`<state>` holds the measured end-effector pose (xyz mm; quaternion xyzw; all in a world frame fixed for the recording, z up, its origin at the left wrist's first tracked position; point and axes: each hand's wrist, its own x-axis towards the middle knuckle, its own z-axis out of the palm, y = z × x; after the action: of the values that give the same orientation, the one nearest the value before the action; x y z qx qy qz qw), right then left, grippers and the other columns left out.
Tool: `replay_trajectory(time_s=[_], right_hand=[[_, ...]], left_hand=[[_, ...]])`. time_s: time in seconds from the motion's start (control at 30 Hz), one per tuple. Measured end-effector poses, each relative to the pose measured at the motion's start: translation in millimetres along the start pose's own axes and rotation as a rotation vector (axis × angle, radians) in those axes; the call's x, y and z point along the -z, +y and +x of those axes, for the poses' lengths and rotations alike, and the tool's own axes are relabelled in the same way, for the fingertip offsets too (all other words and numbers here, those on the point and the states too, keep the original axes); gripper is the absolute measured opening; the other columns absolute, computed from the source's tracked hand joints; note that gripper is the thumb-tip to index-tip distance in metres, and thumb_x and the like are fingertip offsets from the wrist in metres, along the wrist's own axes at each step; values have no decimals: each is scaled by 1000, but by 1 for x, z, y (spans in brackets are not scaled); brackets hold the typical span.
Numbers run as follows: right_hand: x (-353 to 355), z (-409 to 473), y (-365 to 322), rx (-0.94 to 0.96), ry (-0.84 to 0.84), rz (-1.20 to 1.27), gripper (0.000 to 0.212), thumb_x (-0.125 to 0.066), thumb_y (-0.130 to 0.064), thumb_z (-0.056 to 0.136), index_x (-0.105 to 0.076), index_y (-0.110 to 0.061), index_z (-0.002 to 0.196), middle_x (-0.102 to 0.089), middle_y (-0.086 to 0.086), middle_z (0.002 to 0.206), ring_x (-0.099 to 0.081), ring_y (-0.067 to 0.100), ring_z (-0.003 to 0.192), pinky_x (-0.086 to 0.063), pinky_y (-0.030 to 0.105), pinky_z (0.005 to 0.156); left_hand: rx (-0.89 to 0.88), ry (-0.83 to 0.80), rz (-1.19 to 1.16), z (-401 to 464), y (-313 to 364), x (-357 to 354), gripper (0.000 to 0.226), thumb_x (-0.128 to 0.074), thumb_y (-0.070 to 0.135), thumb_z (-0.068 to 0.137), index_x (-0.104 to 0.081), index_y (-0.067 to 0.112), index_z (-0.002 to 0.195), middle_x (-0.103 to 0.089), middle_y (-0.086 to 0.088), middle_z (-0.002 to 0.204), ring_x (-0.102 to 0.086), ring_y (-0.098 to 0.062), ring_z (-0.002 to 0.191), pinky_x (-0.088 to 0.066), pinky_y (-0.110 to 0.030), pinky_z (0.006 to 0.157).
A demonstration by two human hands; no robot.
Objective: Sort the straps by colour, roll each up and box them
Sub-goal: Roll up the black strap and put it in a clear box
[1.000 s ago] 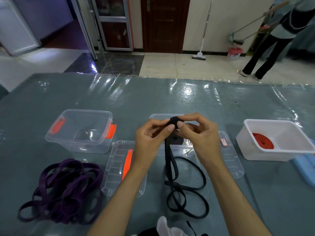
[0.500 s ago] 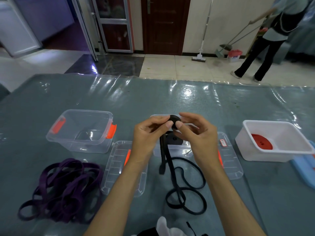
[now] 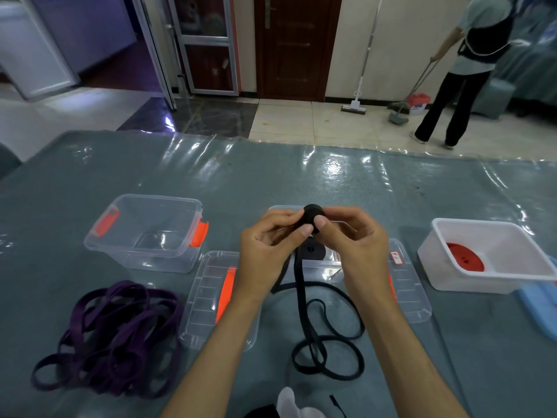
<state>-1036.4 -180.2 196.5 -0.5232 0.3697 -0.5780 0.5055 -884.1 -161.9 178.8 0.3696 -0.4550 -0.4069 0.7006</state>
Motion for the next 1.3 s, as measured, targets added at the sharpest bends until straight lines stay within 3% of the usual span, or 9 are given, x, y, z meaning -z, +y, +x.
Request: replay_trajectory(time_s=[0.2,0.37,0.5,0.67,0.8,0.87,1.07,1.2,1.3], right_hand=[[5,2,2,-36,-64,-20,12,-84,-13,88,-72,-12,88,-79,13,103,-78,32,100,-64,49,87],[5,2,-2,74,-32,-112,18,-82,-15,91,-78,-19,108,-80,6,105,-78,27,99,-64,43,87],[-3,-3,4,44,18,-4,10,-78,-11,94,-76,-12,103,-80,10,105,-77,30,102,-64,44,87],[2,0,2,-24,13,-43,17,-87,-17,86,-74,-7,92,-80,12,100,-78,31,98,-63,51,91],[-1,3,0,52,66,-55,17,-82,-13,91,-78,-15,108,-80,11,101,-78,30,98,-64,45,86],[-3,1,1,64,97,-26,11,-79,-12,93,-79,-13,104,-78,15,105,-77,31,101,-64,47,88],[10,6,-4,-6,26,-69,16,-85,-5,85,-70,-2,90,-77,18,93,-77,39,93,-61,59,90],[6,5,-5,63,49,-59,16,-82,-9,90,-77,-11,105,-79,10,100,-78,30,98,-64,49,88],[6,9,-4,27,-5,-63,15,-85,-12,87,-72,-5,91,-79,12,102,-77,31,101,-62,54,92]], left_hand=[[-13,-50,54,0,-2,8,22,-79,5,90,-82,17,108,-79,-6,112,-76,-23,109,-58,-24,94],[43,14,20,-4,1,-2,23,-82,8,90,-80,25,105,-81,-3,108,-78,-19,105,-59,-21,88],[29,15,12,1,6,-2,24,-79,4,91,-83,25,102,-81,-4,107,-78,-21,104,-59,-23,89],[17,17,111,-2,6,3,22,-80,6,92,-80,22,108,-82,1,105,-78,-17,102,-59,-21,88],[-3,42,63,-4,2,-5,26,-81,4,90,-79,21,109,-81,0,110,-78,-18,105,-58,-20,90],[22,3,41,-2,0,-6,30,-81,1,89,-79,19,112,-80,-2,114,-77,-20,110,-58,-22,94],[29,-38,72,2,1,-1,32,-82,2,89,-81,26,111,-79,-3,112,-76,-20,109,-57,-23,94],[35,48,7,0,1,-13,23,-83,7,89,-80,25,103,-79,-8,110,-77,-24,108,-59,-25,92],[24,37,33,1,2,-11,24,-78,1,92,-80,21,106,-80,-4,110,-76,-20,109,-58,-24,92]])
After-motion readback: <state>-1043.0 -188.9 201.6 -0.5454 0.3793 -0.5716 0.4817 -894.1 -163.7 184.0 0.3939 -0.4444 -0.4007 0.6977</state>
